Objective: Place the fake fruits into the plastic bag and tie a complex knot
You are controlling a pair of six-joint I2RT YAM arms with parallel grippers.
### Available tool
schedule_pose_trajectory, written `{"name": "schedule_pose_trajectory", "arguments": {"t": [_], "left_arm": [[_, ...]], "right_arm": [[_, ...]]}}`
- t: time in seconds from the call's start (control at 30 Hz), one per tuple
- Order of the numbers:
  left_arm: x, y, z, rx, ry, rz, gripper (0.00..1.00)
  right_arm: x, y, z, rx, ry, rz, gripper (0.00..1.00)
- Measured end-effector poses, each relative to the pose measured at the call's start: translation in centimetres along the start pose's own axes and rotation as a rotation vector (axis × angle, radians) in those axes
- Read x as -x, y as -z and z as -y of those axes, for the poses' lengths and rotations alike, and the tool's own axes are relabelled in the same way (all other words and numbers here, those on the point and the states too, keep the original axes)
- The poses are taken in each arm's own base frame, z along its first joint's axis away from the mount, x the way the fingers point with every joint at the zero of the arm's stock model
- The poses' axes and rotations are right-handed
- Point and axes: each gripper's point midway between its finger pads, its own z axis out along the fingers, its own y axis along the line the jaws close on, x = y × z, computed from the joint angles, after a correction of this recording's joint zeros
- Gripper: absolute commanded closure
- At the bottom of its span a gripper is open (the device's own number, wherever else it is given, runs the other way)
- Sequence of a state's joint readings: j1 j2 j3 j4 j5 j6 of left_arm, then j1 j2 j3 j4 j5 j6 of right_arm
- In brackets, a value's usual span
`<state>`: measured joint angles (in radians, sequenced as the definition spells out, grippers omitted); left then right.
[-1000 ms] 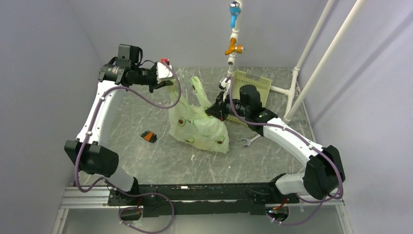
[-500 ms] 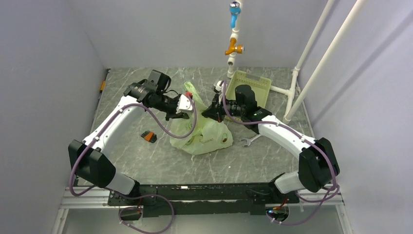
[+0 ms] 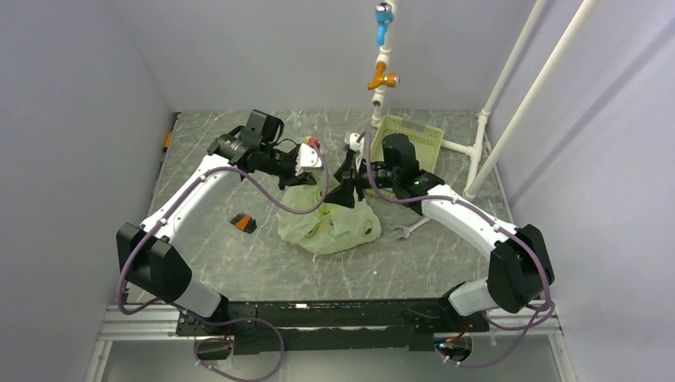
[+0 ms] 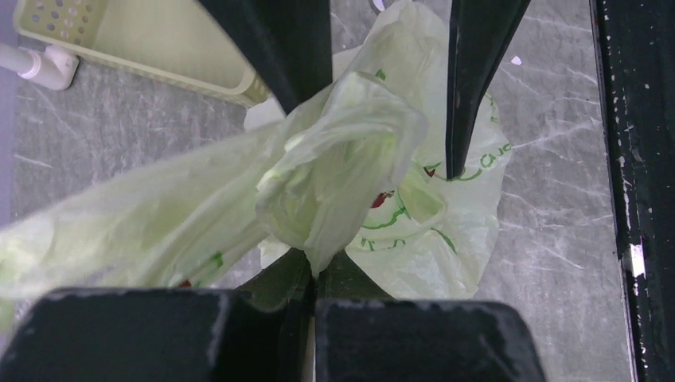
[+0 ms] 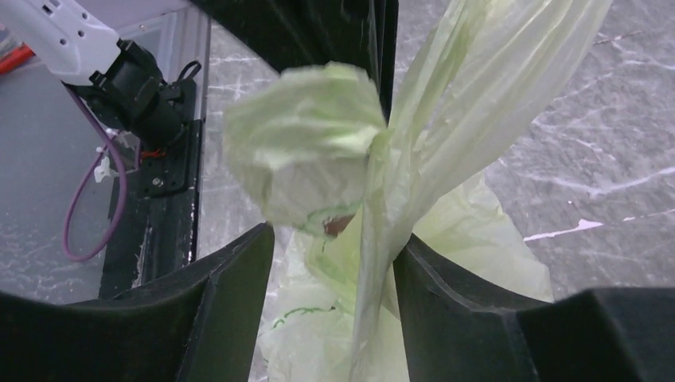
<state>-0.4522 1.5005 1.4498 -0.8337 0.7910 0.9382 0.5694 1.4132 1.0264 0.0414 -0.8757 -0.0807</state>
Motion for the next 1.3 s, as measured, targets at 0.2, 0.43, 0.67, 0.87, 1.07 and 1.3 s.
{"name": "schedule_pose_trajectory", "arguments": {"t": [0.2,0.43,0.67,0.87,1.07,1.3], "left_arm": [[1.1,-1.1,0.5,-0.029,-0.016,0.008,0.87],[0.6,0.2,0.5,-0.029,0.042,0.023,0.52],[-0.9,4.8,0.7,0.118,0.219,0.141,0.30],[-2.4,1.9,2.0,0.142,0.429,0.275,0.01],[-6.3,-1.4,4.3,0.229,0.648,0.298,0.01],[-3.7,-0.7,1.0,0.384,0.694,0.412,0.01]], "right_arm": [[0.1,-0.9,0.3,0.008,-0.017,0.000,0.88],[-0.2,-0.8,1.6,-0.055,-0.028,-0.007,1.00],[0.1,-0.8,2.0,-0.083,-0.051,0.030,1.00],[0.9,-0.5,2.3,-0.134,-0.111,0.097,1.00],[1.7,-0.4,2.7,-0.176,-0.175,0.161,1.00],[2.6,-0.2,2.6,-0.179,-0.188,0.204,1.00]]}}
